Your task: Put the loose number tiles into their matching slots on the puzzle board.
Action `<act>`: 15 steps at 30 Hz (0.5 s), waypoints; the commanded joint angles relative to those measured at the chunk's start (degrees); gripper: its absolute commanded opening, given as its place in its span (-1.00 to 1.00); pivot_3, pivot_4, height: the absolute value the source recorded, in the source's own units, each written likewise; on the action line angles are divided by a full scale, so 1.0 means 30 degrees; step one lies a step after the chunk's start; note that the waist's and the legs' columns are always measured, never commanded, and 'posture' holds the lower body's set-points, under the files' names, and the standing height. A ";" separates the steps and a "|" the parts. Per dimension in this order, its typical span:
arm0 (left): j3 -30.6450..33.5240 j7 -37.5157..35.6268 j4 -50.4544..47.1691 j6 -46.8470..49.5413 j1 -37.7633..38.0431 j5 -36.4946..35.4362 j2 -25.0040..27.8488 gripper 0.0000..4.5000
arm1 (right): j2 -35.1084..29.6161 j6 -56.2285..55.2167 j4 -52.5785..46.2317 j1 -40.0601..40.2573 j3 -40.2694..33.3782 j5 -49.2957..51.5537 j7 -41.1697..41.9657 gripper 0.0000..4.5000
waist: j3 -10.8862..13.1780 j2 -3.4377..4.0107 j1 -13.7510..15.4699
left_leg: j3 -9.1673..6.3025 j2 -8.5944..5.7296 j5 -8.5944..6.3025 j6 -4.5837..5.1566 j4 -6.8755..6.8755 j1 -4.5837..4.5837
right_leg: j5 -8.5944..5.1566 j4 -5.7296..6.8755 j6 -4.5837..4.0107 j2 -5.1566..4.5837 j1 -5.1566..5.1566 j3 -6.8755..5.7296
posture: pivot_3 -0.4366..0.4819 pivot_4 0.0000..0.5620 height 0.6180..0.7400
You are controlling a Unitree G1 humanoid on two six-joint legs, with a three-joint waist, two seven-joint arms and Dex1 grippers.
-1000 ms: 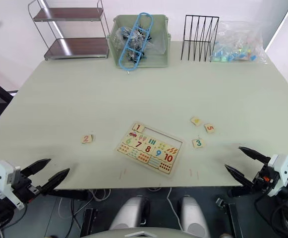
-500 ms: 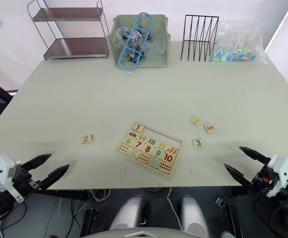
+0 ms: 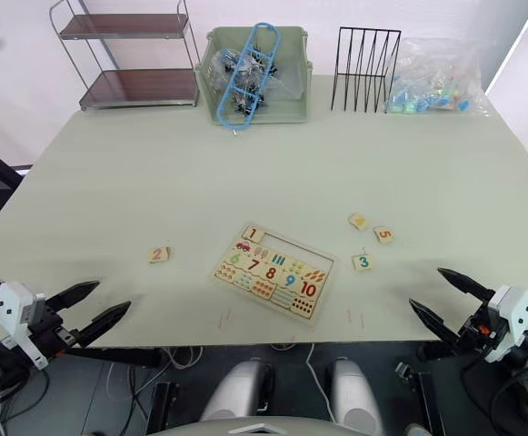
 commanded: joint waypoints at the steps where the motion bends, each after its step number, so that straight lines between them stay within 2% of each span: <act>1: 0.0221 -0.0233 -0.0044 -0.0457 0.0054 0.0022 0.0317 0.99 | 0.0055 -0.0468 -0.0167 -0.0048 -0.0369 0.0107 0.0008 1.00 | 0.0000 0.0000 -0.0002 | -0.0001 0.0000 0.0000 0.0000 0.0000 -0.0001 | 0.0000 -0.0001 0.0000 -0.0002 0.0000 0.0001 | -0.05 -0.47 0.99; 15: 0.0006 -0.0629 0.0862 -0.0872 -0.0558 0.0273 0.0571 0.99 | 0.0051 -0.1145 0.0982 -0.0435 -0.0413 0.0195 0.0829 1.00 | 0.0002 0.0003 -0.0004 | -0.0003 0.0001 0.0000 0.0000 -0.0003 -0.0005 | 0.0000 -0.0002 -0.0001 -0.0012 -0.0006 -0.0001 | -0.05 -0.47 0.99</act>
